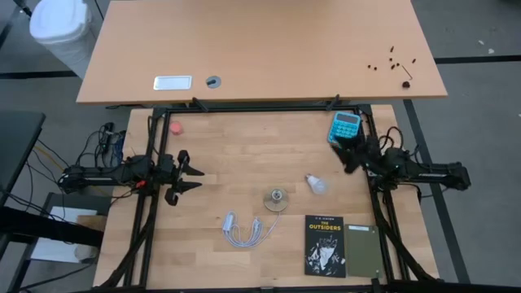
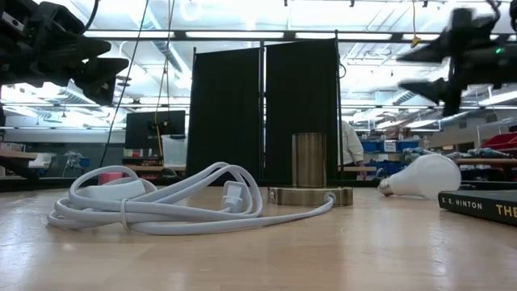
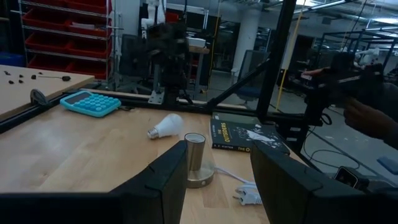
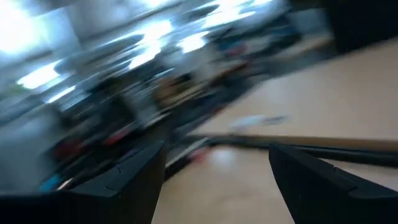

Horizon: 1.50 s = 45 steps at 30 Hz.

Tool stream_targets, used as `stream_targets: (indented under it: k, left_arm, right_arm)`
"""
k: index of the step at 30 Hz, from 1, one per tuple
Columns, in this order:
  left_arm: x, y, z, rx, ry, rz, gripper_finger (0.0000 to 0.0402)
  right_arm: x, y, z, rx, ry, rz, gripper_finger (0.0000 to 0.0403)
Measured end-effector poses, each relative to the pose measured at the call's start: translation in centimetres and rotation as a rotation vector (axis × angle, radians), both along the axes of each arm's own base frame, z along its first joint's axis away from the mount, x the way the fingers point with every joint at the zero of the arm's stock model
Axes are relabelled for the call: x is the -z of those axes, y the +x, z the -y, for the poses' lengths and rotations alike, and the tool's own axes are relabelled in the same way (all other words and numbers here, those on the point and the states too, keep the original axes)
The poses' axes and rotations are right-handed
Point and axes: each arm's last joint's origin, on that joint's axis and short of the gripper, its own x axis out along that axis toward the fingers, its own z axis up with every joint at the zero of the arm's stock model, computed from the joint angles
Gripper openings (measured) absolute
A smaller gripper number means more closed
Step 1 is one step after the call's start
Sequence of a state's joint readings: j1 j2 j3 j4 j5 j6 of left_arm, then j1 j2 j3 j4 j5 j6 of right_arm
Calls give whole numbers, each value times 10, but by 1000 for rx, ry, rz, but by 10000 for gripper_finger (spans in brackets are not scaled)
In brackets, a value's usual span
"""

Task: Screw lightbulb
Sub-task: Return to Home Position

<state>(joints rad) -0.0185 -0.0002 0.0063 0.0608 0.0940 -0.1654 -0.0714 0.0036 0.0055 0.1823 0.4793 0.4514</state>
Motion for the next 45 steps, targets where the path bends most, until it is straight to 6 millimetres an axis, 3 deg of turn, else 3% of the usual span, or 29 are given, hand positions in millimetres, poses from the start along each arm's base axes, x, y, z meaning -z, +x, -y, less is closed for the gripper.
stream_targets:
  k: [6,13,24,45]
  left_arm:
    - [0,0,0,0,0,0,178]
    - [0,0,0,0,0,0,178]
    - [0,0,0,0,0,0,178]
    - [0,0,0,0,0,0,178]
  right_arm:
    - [-8,3,-18,-485,-364,4,293]
    - [-4,2,-27,-720,-695,-38,294]
    - [3,4,-27,-784,-538,-81,296]
    - [3,4,-27,-781,-535,-82,294]
